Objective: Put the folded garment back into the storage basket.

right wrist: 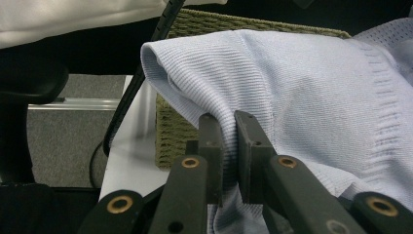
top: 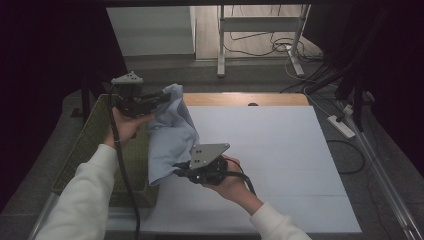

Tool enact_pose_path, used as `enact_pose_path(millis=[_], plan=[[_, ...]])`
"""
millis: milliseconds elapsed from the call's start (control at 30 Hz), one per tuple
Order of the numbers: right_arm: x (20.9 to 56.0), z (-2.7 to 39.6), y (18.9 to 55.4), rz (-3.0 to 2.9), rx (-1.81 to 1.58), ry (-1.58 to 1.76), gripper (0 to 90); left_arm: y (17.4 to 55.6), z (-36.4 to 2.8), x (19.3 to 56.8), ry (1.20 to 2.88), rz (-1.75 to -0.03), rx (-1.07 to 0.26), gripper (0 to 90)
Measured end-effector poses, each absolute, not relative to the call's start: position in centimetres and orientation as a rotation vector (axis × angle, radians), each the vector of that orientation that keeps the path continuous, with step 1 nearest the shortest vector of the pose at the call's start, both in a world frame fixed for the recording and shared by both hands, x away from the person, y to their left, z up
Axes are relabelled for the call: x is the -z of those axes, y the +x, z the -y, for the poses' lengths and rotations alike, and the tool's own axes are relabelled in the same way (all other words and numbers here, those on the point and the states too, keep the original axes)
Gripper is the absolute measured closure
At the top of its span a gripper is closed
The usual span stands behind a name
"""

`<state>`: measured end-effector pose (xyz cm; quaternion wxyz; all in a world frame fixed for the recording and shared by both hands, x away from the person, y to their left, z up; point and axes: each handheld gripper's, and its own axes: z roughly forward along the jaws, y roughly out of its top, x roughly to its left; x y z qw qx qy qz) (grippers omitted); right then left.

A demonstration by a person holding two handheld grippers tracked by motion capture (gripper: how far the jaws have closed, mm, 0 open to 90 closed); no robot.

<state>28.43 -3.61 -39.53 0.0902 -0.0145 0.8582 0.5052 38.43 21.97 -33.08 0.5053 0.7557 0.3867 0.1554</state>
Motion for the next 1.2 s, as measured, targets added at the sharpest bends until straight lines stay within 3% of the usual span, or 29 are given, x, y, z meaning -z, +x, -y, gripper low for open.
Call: enact_pose_path(millis=[1200], plan=[[38.0, 1.0, 29.0, -2.544, -1.545, -0.084, 82.0, 37.9, -25.4, 32.4, 1.776, -0.978, -0.393, 80.0]])
